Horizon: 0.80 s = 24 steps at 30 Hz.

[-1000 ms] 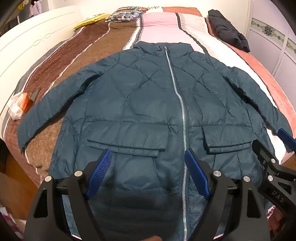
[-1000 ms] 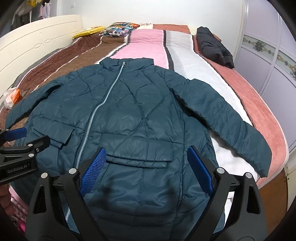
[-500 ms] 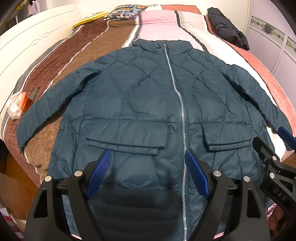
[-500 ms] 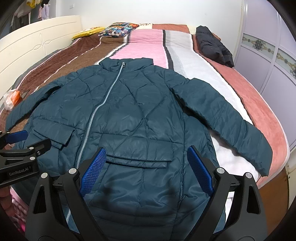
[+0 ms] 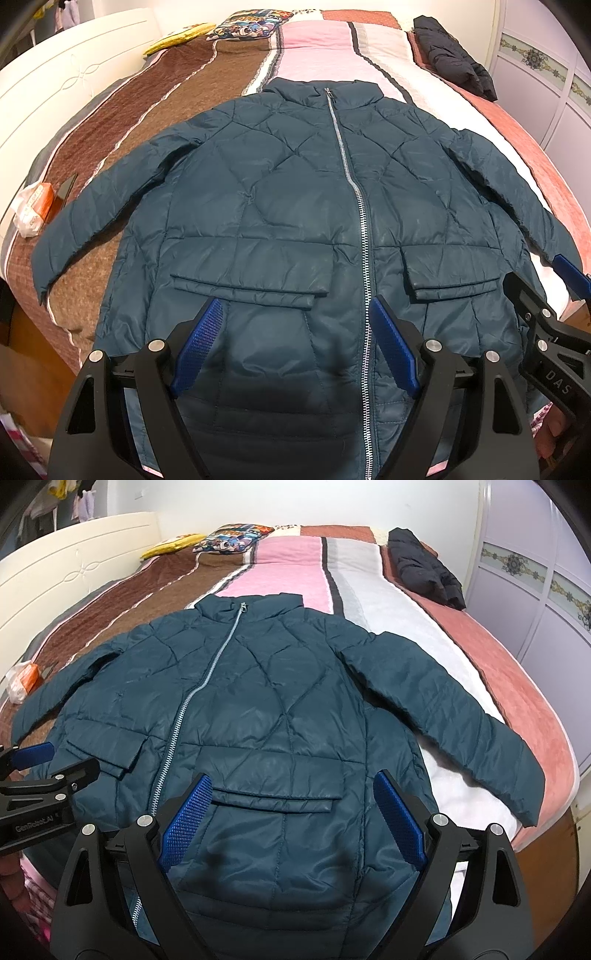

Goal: Fold large clothes

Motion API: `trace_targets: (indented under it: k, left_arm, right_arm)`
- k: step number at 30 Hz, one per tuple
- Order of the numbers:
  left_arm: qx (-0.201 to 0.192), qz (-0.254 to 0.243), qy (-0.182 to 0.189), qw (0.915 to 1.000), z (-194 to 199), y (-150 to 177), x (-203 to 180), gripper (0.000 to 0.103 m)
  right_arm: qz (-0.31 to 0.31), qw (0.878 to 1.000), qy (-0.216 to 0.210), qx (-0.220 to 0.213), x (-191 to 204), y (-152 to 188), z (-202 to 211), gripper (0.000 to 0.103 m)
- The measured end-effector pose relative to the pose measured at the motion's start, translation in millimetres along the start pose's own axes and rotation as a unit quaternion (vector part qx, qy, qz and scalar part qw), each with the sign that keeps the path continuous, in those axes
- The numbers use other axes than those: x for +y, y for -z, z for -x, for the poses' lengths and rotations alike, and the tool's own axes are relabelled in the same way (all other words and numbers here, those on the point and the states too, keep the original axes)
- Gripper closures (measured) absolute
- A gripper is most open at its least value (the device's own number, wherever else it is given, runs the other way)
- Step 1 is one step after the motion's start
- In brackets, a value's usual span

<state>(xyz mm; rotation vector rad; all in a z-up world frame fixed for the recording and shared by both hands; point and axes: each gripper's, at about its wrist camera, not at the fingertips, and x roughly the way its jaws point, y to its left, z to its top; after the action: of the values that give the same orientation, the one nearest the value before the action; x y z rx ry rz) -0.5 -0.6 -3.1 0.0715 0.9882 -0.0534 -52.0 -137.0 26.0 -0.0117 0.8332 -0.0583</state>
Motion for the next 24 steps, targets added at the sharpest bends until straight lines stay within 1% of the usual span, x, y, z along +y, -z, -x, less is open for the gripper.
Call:
trace_targets:
  k: [24]
  left_arm:
    - [0.0,0.0,0.001,1.0,0.0,0.0,1.4,0.024]
  right_arm:
    - [-0.001,1.0,0.0,0.002,-1.6,0.9,-1.0,0.014]
